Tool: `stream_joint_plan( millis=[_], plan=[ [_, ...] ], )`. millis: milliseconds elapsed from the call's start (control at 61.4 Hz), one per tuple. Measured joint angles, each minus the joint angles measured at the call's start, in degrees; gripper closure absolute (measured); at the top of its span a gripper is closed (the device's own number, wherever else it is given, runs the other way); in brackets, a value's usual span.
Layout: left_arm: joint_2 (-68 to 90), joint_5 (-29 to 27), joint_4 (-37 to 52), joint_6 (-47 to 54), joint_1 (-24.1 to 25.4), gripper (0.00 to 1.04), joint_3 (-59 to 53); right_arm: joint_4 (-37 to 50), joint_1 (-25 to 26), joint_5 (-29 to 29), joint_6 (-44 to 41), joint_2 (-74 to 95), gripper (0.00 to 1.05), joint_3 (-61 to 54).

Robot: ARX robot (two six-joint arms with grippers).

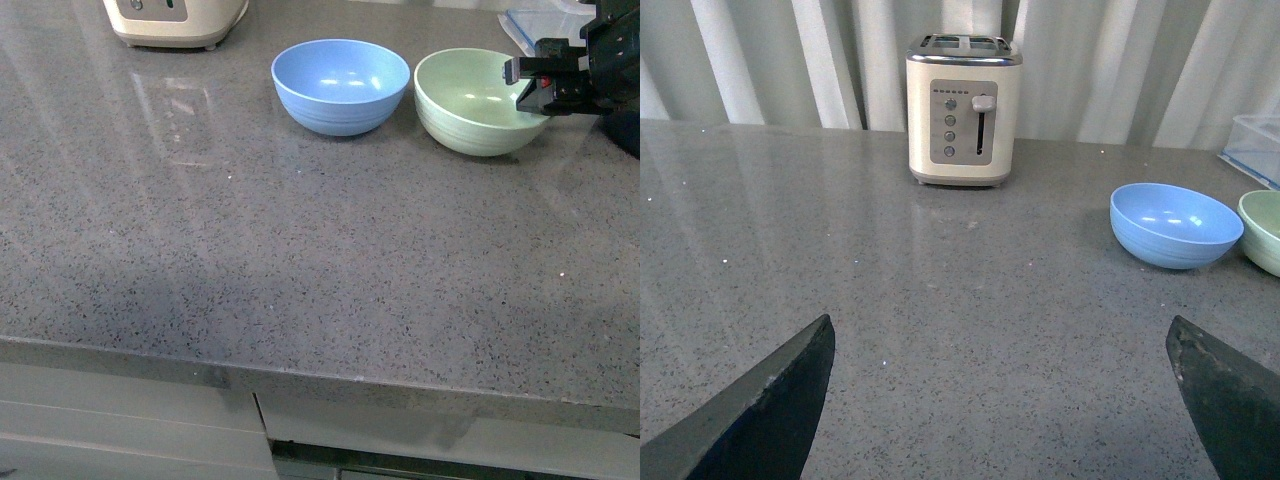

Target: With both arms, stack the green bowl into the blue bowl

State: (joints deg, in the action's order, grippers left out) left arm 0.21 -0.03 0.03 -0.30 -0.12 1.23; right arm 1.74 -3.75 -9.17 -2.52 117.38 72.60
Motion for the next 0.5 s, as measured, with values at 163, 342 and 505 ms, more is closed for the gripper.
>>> stream_joint_plan(
  millis=[163, 342, 505],
  plan=[
    [0.0, 0.0, 0.0, 0.0, 0.0, 0.07, 0.0, -0.7, 0.5, -1.0, 0.2, 0.0, 1.02, 0.5],
    [0.0, 0.0, 0.0, 0.0, 0.0, 0.07, 0.0, -2.7, 1.2, -0.9, -0.4, -0.4, 1.04, 2.9],
    [0.0, 0.0, 0.0, 0.0, 0.0, 0.07, 0.0, -4.6, 2.3, -1.3, -0.9, -1.0, 1.04, 4.4]
  ],
)
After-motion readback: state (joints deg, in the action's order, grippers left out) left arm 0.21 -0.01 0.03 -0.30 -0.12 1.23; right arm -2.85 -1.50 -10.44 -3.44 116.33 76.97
